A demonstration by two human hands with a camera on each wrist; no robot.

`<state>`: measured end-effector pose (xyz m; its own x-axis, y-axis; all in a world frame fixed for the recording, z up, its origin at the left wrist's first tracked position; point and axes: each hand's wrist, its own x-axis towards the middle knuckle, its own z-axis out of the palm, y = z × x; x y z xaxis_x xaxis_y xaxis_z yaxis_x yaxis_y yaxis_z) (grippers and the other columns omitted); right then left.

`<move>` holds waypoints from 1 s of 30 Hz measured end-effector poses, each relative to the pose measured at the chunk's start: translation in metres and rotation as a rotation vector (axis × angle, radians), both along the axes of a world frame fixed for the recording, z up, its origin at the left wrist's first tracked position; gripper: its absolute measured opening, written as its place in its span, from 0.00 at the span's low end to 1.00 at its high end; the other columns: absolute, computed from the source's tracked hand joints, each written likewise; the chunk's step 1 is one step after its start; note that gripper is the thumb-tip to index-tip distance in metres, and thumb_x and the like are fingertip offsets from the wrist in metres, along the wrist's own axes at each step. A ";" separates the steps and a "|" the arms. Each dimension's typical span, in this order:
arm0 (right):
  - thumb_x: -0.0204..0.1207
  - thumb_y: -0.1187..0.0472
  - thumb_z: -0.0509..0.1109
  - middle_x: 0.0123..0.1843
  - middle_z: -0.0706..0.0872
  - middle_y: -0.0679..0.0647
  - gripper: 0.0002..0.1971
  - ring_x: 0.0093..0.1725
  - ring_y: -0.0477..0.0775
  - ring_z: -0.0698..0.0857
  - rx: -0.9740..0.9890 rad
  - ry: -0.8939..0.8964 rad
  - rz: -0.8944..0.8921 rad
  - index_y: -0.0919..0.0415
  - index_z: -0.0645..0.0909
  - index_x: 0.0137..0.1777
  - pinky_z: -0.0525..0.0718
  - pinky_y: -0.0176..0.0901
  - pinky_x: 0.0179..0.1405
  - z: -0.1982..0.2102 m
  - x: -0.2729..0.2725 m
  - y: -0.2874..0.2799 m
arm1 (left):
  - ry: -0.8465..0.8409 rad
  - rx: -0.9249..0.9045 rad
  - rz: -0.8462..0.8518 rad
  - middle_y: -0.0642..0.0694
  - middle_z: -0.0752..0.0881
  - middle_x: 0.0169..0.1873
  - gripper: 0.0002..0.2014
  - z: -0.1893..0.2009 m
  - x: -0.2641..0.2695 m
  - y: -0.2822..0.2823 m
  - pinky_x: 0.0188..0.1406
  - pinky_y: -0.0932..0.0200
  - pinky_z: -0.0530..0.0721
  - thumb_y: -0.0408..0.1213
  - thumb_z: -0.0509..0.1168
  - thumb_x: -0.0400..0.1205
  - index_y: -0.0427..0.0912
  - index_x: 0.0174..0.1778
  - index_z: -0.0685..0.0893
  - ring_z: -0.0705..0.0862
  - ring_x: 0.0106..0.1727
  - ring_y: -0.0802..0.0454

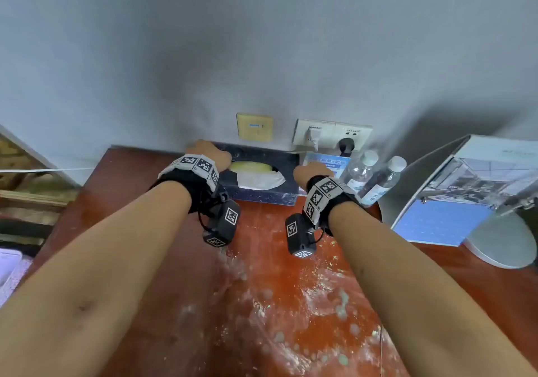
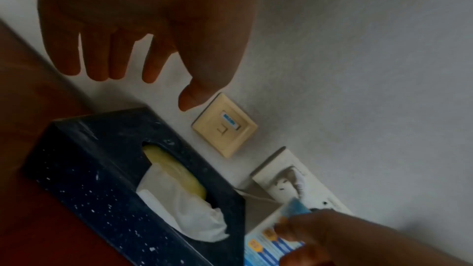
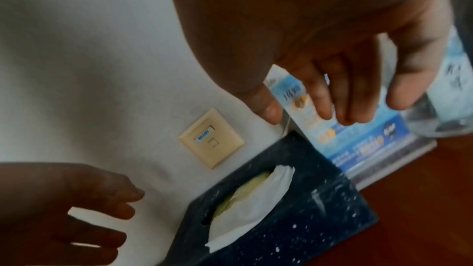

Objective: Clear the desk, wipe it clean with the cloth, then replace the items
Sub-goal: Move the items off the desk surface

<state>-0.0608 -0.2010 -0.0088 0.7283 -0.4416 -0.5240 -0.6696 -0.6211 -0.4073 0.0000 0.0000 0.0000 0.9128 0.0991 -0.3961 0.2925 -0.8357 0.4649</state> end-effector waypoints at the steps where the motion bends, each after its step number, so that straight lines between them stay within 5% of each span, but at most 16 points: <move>1: 0.80 0.59 0.59 0.68 0.81 0.63 0.24 0.64 0.63 0.82 0.047 0.032 -0.010 0.66 0.70 0.75 0.77 0.46 0.58 -0.005 0.007 0.001 | 0.011 -0.003 -0.004 0.41 0.88 0.45 0.13 -0.001 0.006 0.000 0.29 0.61 0.76 0.41 0.64 0.76 0.38 0.51 0.85 0.82 0.35 0.46; 6: 0.81 0.47 0.59 0.74 0.76 0.65 0.29 0.70 0.64 0.77 0.170 0.140 -0.061 0.66 0.70 0.76 0.75 0.50 0.68 -0.049 0.032 0.006 | 0.105 0.108 0.060 0.38 0.86 0.51 0.18 -0.036 0.029 -0.006 0.51 0.52 0.84 0.46 0.67 0.71 0.41 0.52 0.84 0.84 0.46 0.40; 11: 0.82 0.42 0.59 0.77 0.72 0.65 0.33 0.74 0.65 0.74 0.189 0.168 -0.036 0.66 0.67 0.78 0.72 0.51 0.73 -0.071 0.046 0.003 | 0.147 0.236 0.191 0.30 0.70 0.70 0.37 -0.070 0.043 -0.023 0.67 0.45 0.75 0.49 0.70 0.73 0.35 0.73 0.65 0.74 0.69 0.34; 15: 0.83 0.43 0.54 0.77 0.71 0.64 0.30 0.72 0.66 0.74 0.207 0.170 0.001 0.61 0.68 0.79 0.72 0.50 0.69 -0.083 0.052 -0.003 | 0.094 0.306 0.225 0.33 0.71 0.70 0.39 -0.086 0.049 -0.032 0.69 0.43 0.72 0.48 0.73 0.71 0.34 0.72 0.65 0.72 0.70 0.35; 22: 0.77 0.43 0.63 0.73 0.76 0.64 0.34 0.68 0.66 0.78 0.276 0.149 -0.114 0.66 0.71 0.76 0.76 0.57 0.70 -0.088 0.052 -0.007 | 0.006 0.273 0.137 0.35 0.84 0.56 0.20 -0.092 0.051 -0.011 0.59 0.50 0.80 0.46 0.72 0.71 0.36 0.53 0.82 0.83 0.58 0.34; 27: 0.74 0.43 0.67 0.76 0.74 0.64 0.37 0.71 0.66 0.77 0.283 0.124 -0.105 0.66 0.68 0.78 0.76 0.58 0.71 -0.075 0.049 -0.001 | -0.037 0.215 0.184 0.37 0.84 0.56 0.20 -0.082 0.030 0.007 0.59 0.48 0.82 0.43 0.70 0.71 0.36 0.54 0.81 0.83 0.58 0.35; 30: 0.71 0.38 0.69 0.69 0.80 0.61 0.39 0.64 0.64 0.82 0.292 0.076 -0.060 0.65 0.71 0.76 0.79 0.55 0.67 -0.059 0.043 0.010 | -0.049 0.189 0.256 0.35 0.81 0.60 0.29 -0.066 0.012 0.022 0.60 0.46 0.81 0.45 0.72 0.70 0.32 0.63 0.74 0.81 0.61 0.34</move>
<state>-0.0182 -0.1911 -0.0681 0.6595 -0.3051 -0.6870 -0.7368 -0.4435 -0.5103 0.0120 0.0219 -0.0656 0.8661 0.3958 -0.3054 0.4858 -0.8105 0.3273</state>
